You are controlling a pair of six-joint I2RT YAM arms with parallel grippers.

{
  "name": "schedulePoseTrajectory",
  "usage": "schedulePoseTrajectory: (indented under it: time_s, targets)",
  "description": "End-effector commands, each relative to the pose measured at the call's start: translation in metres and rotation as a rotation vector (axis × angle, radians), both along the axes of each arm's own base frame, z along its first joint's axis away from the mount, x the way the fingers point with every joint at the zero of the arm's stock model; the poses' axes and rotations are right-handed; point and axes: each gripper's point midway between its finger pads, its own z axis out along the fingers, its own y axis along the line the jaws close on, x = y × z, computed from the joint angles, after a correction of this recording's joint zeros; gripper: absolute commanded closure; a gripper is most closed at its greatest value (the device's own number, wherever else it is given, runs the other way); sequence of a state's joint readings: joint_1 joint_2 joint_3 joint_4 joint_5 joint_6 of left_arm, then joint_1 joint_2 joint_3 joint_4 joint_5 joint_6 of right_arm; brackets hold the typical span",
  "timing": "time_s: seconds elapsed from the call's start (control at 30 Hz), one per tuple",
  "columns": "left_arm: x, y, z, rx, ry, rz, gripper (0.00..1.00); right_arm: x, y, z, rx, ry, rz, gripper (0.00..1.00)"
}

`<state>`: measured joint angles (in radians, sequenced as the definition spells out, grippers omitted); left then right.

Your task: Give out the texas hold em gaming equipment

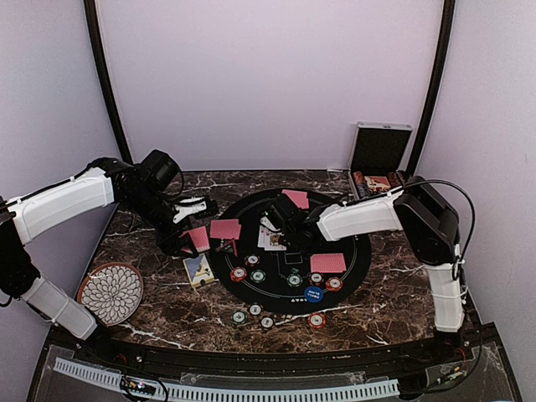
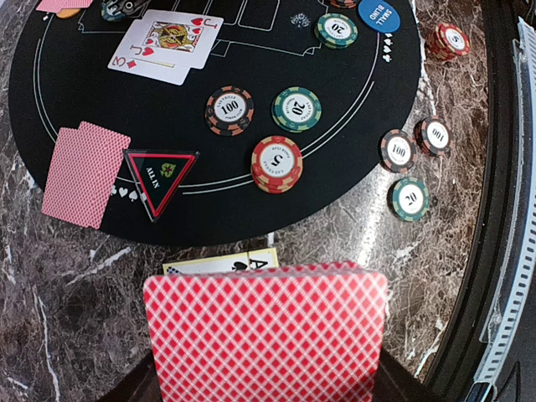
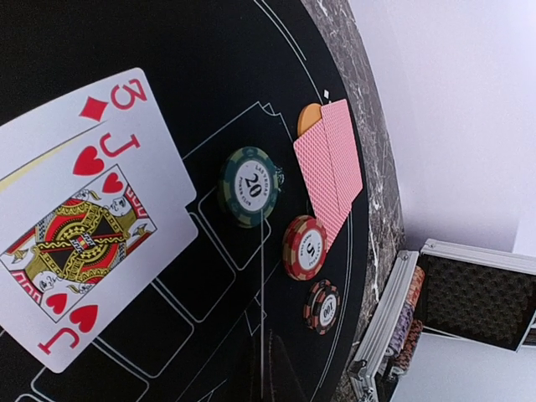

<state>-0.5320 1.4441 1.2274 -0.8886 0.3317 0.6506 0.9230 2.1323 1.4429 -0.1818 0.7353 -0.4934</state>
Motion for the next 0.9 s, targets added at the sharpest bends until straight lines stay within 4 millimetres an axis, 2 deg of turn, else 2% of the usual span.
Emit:
schedulePoseTrajectory:
  time_s: [0.0, 0.33, 0.43, 0.87]
  targets:
    - [-0.004, 0.002, 0.007, -0.017, -0.013, -0.005, 1.00, -0.006, 0.016, -0.003, 0.015, -0.029, 0.032, 1.00]
    - [-0.003, 0.003, 0.007, -0.013, -0.018, -0.003, 1.00, -0.026, 0.027, -0.020, 0.019, 0.062, 0.084, 1.00]
    - [-0.003, 0.003, 0.006, -0.010, -0.016, -0.004, 1.00, -0.032, 0.028, -0.017, 0.039, 0.090, 0.094, 0.89]
    - [-0.005, 0.004, 0.007, -0.011, -0.016, -0.002, 1.00, -0.040, 0.031, 0.010, 0.126, 0.125, 0.094, 0.58]
